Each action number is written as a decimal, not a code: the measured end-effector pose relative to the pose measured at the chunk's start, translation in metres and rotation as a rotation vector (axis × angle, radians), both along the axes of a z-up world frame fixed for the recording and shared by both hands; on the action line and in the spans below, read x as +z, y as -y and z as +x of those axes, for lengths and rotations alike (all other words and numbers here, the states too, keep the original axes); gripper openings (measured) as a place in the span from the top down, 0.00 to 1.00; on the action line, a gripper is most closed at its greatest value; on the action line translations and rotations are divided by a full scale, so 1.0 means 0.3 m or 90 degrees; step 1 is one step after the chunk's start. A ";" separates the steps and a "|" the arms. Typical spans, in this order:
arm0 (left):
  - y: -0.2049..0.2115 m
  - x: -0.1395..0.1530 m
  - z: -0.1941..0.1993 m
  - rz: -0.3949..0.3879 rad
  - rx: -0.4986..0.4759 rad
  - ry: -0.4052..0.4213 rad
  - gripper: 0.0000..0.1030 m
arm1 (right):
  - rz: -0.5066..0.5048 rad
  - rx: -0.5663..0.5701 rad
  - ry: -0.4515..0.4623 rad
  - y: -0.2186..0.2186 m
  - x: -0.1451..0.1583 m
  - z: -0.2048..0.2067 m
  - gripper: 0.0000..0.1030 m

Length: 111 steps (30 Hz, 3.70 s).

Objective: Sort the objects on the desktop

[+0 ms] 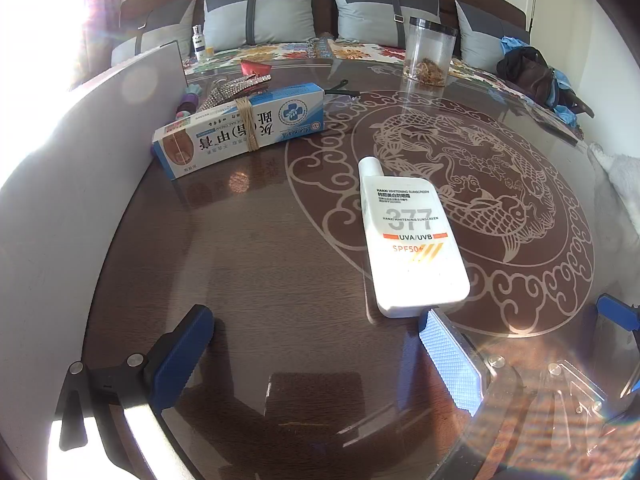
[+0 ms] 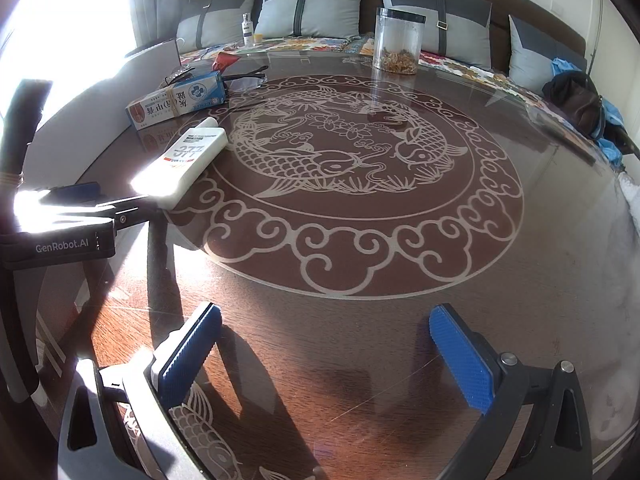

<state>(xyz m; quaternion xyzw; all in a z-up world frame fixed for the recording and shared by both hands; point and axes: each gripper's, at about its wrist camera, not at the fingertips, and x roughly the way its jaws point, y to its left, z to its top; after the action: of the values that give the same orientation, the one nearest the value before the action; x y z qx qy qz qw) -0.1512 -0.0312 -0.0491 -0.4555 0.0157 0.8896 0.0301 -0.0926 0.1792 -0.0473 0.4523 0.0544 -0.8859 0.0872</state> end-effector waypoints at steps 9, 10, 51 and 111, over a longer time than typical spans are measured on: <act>0.001 0.001 0.001 0.000 0.000 0.000 0.00 | 0.000 0.000 0.000 0.000 0.000 0.000 0.00; 0.001 0.001 0.000 0.000 0.000 0.000 0.00 | 0.000 0.000 0.000 -0.001 0.000 0.000 0.00; 0.001 0.002 0.000 0.000 0.000 0.000 0.00 | 0.000 0.001 0.000 -0.001 0.000 0.000 0.00; 0.046 0.011 0.118 -0.007 -0.091 0.055 0.00 | 0.000 0.001 0.000 -0.001 0.000 0.000 0.00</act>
<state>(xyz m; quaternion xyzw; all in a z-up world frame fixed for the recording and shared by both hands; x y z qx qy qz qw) -0.1158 -0.0449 -0.0459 -0.4911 0.0518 0.8647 0.0920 -0.0925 0.1795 -0.0473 0.4522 0.0545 -0.8859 0.0880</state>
